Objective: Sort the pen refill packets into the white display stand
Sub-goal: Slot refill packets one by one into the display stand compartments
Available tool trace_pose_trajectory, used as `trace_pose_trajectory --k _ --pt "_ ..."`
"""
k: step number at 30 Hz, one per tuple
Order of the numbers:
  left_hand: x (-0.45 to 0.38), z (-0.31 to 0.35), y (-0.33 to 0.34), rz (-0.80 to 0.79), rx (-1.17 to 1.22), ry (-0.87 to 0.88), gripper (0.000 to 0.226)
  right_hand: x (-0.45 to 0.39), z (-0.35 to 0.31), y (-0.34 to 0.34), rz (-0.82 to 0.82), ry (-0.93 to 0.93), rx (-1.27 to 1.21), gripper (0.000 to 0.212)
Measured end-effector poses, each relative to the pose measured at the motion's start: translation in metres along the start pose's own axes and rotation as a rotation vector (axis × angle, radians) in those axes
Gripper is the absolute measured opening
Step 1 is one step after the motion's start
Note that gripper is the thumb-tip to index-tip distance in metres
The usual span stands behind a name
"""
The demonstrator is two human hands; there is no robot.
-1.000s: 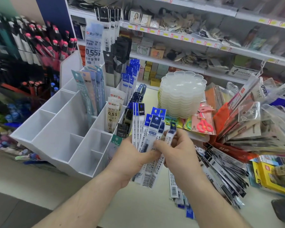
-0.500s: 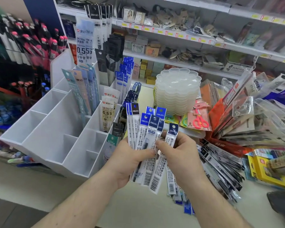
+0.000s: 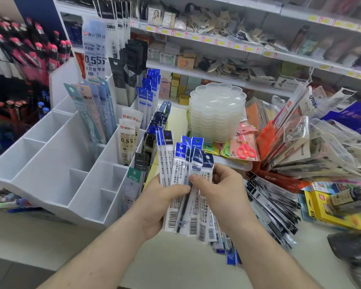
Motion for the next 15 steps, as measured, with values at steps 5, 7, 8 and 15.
trace_pose_trajectory --k 5,7,8,15 --pt "0.0001 0.0008 0.0014 0.052 -0.061 0.002 0.041 0.0042 0.0026 -0.0025 -0.05 0.06 -0.01 0.01" --pt "-0.0007 0.0029 0.0008 0.079 -0.087 0.012 0.037 0.0056 0.0041 -0.0031 -0.079 0.069 0.017 0.009" --pt "-0.001 0.0033 0.0004 0.086 -0.093 0.014 0.037 0.0059 0.0047 -0.0035 -0.084 0.071 0.028 0.009" --pt "0.0007 0.0027 -0.0031 0.086 -0.022 -0.029 0.051 0.0047 0.0026 -0.0038 -0.09 0.081 -0.055 0.022"
Point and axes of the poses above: each hand's wrist, its own x-axis away from the middle knuckle, its own y-axis out of the palm, z = x × y, the point moved 4 cm from there along -x, towards the middle knuckle, and after that the axes turned 11 degrees about -x, right-handed, at the moved point
